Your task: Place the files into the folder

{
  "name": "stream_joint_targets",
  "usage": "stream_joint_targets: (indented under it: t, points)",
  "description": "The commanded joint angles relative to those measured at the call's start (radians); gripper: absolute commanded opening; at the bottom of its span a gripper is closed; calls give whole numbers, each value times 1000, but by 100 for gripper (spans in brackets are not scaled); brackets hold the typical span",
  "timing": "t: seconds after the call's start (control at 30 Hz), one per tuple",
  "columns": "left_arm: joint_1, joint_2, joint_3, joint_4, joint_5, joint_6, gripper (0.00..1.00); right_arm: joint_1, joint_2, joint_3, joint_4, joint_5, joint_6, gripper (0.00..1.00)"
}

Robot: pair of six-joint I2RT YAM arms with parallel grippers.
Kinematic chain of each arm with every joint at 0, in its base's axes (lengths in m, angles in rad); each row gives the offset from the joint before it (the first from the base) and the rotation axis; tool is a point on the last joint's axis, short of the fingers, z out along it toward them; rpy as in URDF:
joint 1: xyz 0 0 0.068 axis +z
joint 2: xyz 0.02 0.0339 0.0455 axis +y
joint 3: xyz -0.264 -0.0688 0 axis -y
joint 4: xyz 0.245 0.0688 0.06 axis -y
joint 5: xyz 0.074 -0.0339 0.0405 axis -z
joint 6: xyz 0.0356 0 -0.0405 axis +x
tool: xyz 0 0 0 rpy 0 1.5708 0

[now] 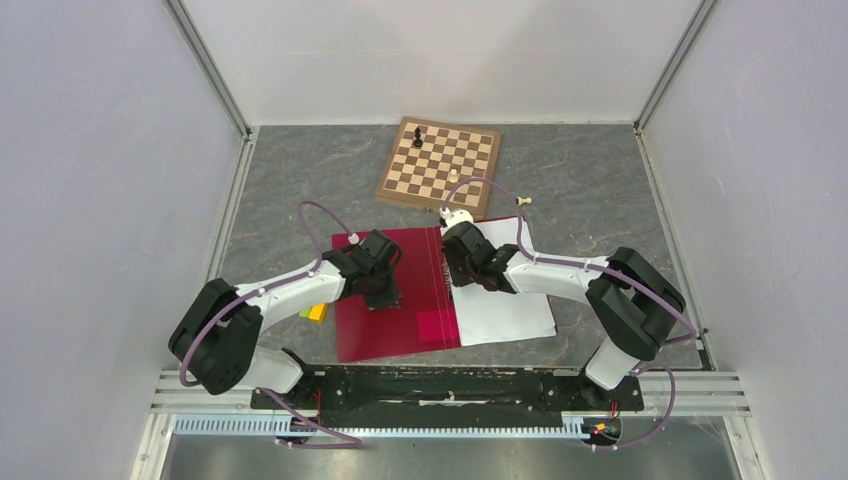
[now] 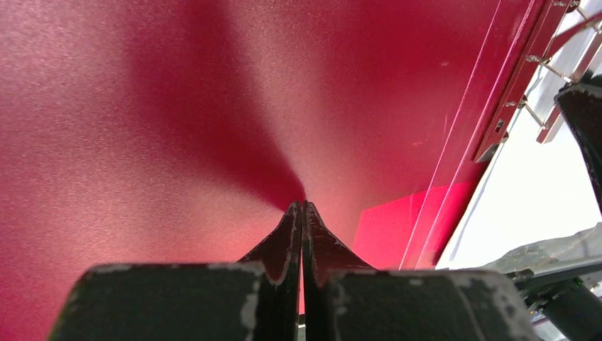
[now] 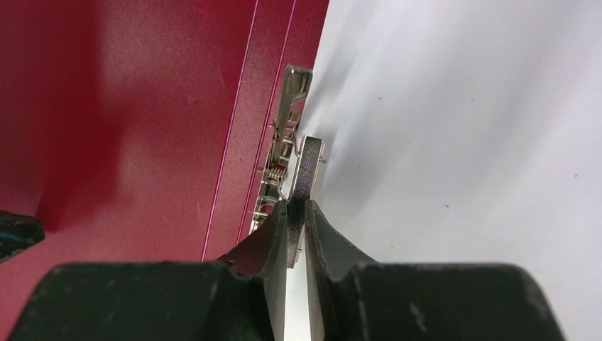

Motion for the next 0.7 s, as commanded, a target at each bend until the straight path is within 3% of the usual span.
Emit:
stream_joint_targets:
  t: [0.0, 0.43, 0.67]
  points:
    - [-35, 30, 3, 68, -81, -105, 2, -5, -25, -24, -17, -15, -27, 12]
    - [-48, 80, 3, 79, -110, -173, 2, -5, -57, -136, 93, -24, -19, 12]
    - [-49, 79, 10, 76, -112, -178, 2, -5, -117, -155, 113, -7, -26, 19]
